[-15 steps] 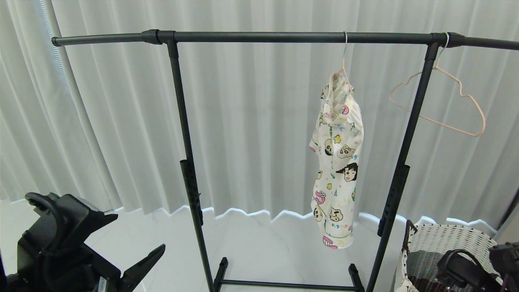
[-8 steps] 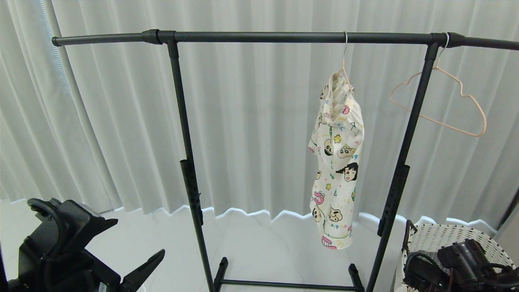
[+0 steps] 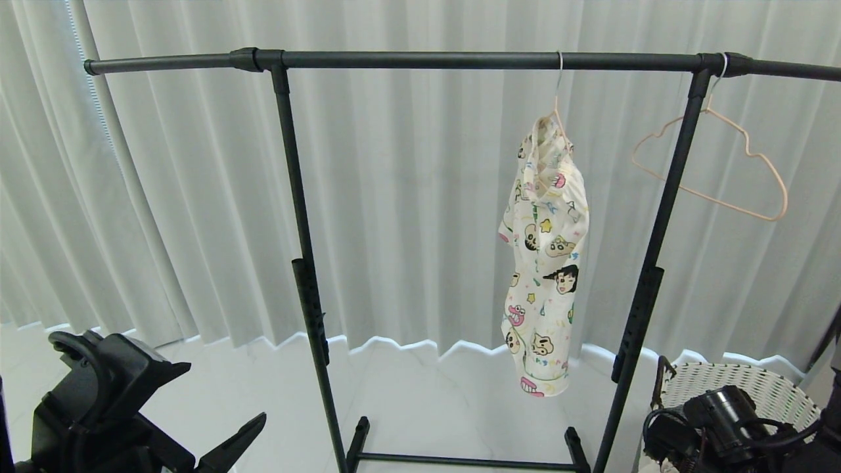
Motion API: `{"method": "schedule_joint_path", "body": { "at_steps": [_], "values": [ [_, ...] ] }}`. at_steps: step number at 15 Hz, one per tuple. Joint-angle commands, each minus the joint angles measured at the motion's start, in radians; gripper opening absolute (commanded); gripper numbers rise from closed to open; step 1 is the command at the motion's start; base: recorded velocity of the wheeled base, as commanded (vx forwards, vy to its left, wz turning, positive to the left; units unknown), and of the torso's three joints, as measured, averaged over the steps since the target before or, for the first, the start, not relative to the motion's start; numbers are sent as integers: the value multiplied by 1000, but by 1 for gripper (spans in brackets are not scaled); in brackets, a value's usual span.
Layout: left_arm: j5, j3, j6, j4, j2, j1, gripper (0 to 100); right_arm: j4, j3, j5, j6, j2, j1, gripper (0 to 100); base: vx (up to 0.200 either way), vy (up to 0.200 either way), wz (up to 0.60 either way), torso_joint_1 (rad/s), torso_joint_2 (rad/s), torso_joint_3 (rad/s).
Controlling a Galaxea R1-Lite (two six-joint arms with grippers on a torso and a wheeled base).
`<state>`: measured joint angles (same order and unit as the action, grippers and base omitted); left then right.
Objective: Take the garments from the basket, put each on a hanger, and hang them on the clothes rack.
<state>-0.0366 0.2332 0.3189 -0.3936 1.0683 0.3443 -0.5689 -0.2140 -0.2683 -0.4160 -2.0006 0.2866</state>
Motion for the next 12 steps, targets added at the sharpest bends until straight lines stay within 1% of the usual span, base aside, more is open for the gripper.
{"method": "schedule_joint_path", "body": {
  "at_steps": [1, 5, 7, 8, 9, 10, 11, 12],
  "values": [
    [0, 0, 0, -1, 1, -1, 100, 0, 7, 0, -1, -4, 2, 0, 0, 0, 0, 0, 0, 0],
    [0, -11, 5, -1, -1, 1, 100, 0, -1, -25, -1, 74, 31, 0, 0, 0, 0, 0, 0, 0],
    [0, -12, 6, -1, -7, 13, 100, 4, -47, -28, 6, 143, 69, 0, 0, 0, 0, 0, 0, 0],
    [0, -12, 8, -1, -8, 18, 100, 11, -71, -28, 25, 163, 85, 0, 0, 0, 0, 0, 0, 0],
    [-2, -14, 9, -1, -13, 21, 100, 54, -150, -29, 89, 195, 132, 0, 0, 0, 0, 0, 0, 0],
    [-6, -15, 9, -1, -13, 21, 100, 130, -225, -29, 132, 227, 166, 0, 0, 0, 0, 0, 0, 0],
    [-17, -17, 9, -1, -16, 21, 100, 241, -306, -28, 167, 266, 198, 0, 0, 0, 0, 0, 0, 0],
    [-22, -18, 9, -1, -22, 21, 100, 357, -393, -28, 209, 299, 236, 0, -200, 0, 0, 2, -2, 2]
  ]
}}
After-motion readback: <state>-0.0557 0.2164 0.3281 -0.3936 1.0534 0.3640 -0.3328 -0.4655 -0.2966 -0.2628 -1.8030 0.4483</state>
